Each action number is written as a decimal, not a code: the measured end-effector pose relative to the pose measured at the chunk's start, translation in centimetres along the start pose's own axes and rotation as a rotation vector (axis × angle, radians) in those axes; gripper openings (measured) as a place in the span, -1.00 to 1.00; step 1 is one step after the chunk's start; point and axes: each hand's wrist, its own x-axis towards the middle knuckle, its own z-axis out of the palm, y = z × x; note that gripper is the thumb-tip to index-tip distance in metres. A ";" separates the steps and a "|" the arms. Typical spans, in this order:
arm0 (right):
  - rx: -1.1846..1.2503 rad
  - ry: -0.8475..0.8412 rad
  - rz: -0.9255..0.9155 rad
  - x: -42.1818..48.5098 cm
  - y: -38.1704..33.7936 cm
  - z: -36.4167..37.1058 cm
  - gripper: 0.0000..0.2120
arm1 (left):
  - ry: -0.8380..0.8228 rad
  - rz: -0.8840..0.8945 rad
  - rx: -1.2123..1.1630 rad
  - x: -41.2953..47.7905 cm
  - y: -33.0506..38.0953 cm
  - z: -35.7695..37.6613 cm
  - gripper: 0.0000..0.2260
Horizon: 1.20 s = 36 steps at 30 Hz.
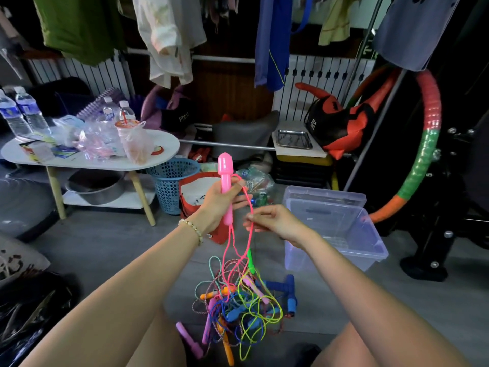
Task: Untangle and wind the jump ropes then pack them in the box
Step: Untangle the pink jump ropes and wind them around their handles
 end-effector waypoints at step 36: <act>0.154 -0.188 -0.036 -1.9 -4.9 0.7 -0.88 | 0.027 0.034 -0.028 1.0 5.5 0.9 -0.83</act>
